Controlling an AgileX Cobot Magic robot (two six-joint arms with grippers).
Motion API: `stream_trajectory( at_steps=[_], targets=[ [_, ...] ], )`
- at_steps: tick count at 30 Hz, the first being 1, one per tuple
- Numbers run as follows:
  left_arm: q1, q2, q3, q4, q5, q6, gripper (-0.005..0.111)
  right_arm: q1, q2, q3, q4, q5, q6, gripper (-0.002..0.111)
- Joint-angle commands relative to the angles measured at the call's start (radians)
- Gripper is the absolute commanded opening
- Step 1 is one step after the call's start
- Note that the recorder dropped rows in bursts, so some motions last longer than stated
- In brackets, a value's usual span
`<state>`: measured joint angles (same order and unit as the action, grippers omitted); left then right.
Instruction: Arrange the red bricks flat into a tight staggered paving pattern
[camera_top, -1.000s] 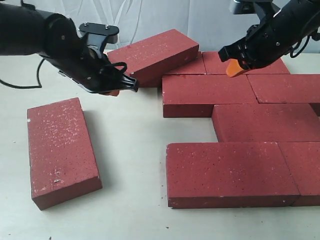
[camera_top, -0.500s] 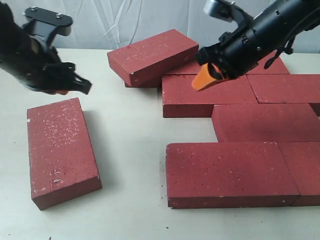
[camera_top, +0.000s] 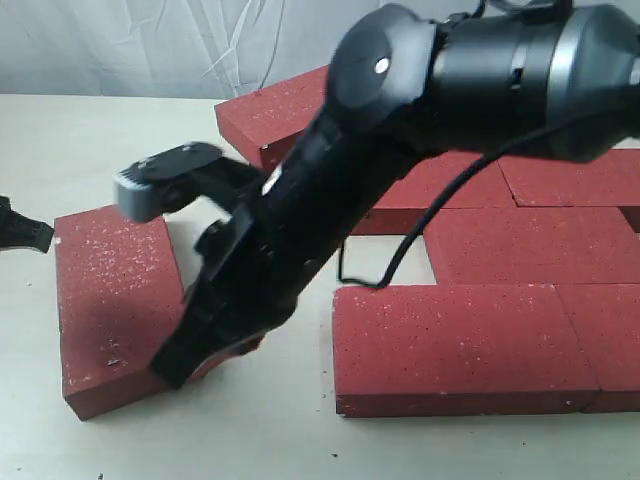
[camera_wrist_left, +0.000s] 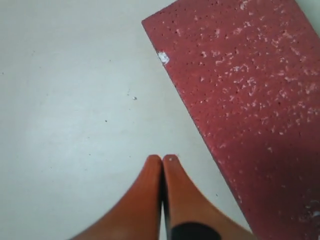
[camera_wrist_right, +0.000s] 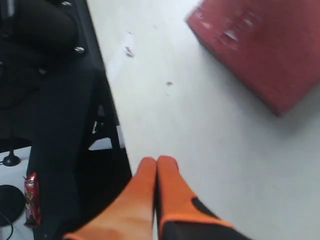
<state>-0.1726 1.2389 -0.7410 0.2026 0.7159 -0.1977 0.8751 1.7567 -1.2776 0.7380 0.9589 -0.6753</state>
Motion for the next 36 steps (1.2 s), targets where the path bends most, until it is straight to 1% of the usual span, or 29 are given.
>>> stream_trajectory(
  at_steps=[1, 4, 6, 8, 11, 17, 21, 25, 28, 31, 36],
  targets=[
    [0.013, -0.026, 0.044, 0.125, -0.089, -0.155, 0.0, 0.156, 0.051, -0.005, 0.012, -0.136, 0.082, -0.001],
    [0.067, -0.024, 0.07, 0.226, -0.122, -0.317, 0.0, 0.203, 0.133, -0.069, -0.011, -0.139, 0.172, -0.001],
    [0.11, -0.024, 0.079, 0.243, -0.141, -0.379, 0.0, 0.226, 0.19, -0.144, -0.017, -0.125, 0.195, -0.001],
    [0.144, -0.031, 0.079, 0.243, -0.169, -0.401, 0.0, 0.246, 0.25, -0.225, -0.036, -0.125, 0.217, -0.001],
    [0.17, -0.041, 0.079, 0.252, -0.201, -0.404, 0.0, 0.261, 0.337, -0.342, -0.073, -0.124, 0.266, -0.001],
    [0.221, -0.037, 0.079, 0.258, -0.234, -0.416, 0.0, 0.263, 0.471, -0.522, -0.089, -0.123, 0.277, -0.001],
    [0.226, -0.037, 0.079, 0.258, -0.253, -0.423, 0.0, 0.263, 0.534, -0.596, -0.089, -0.113, 0.277, -0.001],
    [0.226, -0.037, 0.079, 0.258, -0.263, -0.423, 0.0, 0.263, 0.574, -0.614, -0.104, -0.107, 0.28, -0.001],
    [0.226, -0.037, 0.083, 0.258, -0.268, -0.423, 0.0, 0.261, 0.591, -0.614, -0.195, -0.09, 0.331, -0.001],
    [0.226, -0.037, 0.083, 0.258, -0.275, -0.423, 0.0, 0.261, 0.591, -0.612, -0.328, -0.077, 0.402, -0.001],
    [0.226, -0.037, 0.083, 0.258, -0.275, -0.423, 0.0, 0.253, 0.574, -0.612, -0.451, -0.02, 0.465, -0.001]
  ],
)
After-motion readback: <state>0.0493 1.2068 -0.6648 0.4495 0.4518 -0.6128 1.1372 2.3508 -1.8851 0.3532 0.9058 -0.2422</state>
